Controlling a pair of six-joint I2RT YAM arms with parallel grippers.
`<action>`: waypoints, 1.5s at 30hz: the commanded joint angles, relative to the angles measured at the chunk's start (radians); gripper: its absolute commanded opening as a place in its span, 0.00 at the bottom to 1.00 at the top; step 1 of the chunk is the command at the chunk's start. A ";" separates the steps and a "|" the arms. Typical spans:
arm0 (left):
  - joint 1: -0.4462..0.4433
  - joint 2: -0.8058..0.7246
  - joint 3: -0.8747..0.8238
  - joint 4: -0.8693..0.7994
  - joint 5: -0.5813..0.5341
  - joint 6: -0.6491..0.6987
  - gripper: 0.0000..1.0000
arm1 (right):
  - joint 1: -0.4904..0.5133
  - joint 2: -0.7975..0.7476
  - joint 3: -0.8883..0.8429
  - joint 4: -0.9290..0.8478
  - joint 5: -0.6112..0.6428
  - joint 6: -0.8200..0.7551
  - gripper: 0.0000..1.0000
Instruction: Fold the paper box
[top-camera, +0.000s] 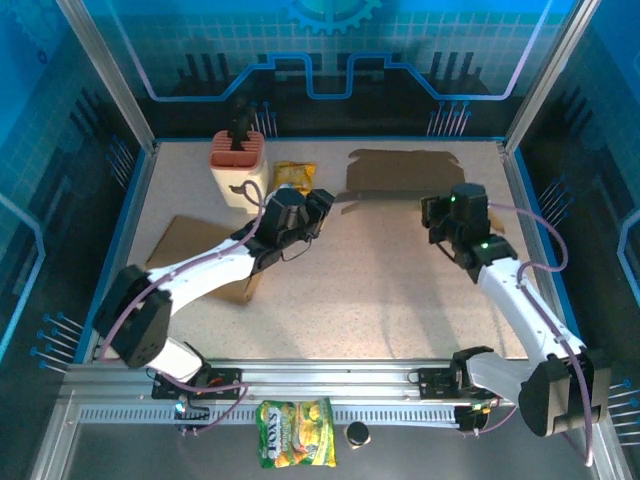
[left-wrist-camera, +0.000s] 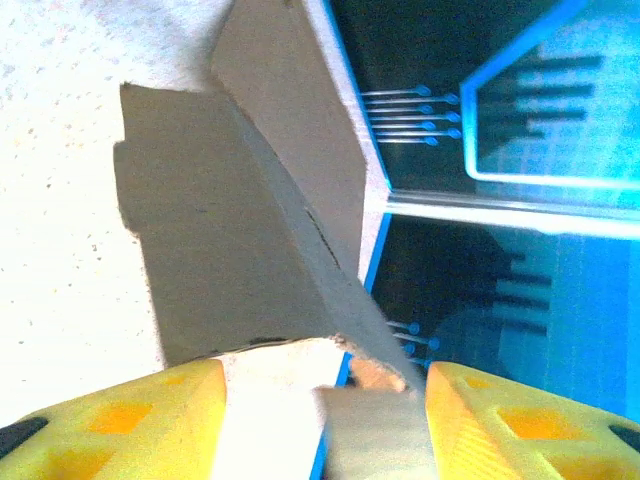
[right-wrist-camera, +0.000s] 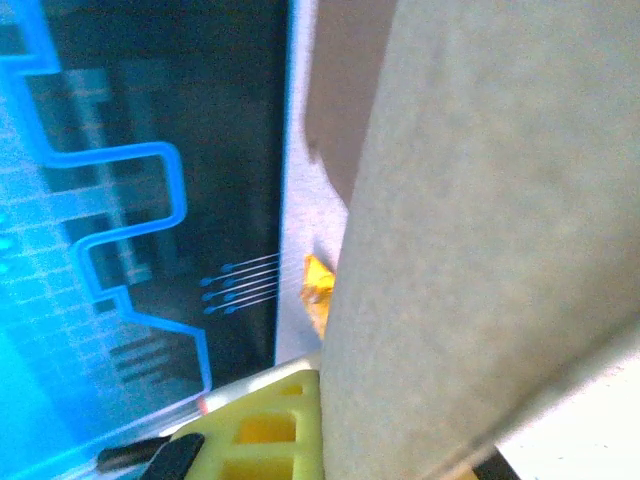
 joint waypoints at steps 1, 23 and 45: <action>-0.003 -0.137 -0.016 -0.156 0.011 0.221 0.58 | -0.016 -0.032 0.198 -0.268 -0.051 -0.145 0.00; 0.112 -0.427 0.045 -0.630 0.195 0.805 0.61 | 0.134 0.114 0.564 -0.615 -0.046 0.005 0.00; 0.152 -0.440 0.084 -0.652 0.153 0.848 0.61 | 0.109 0.039 0.840 -0.777 0.098 -0.173 0.00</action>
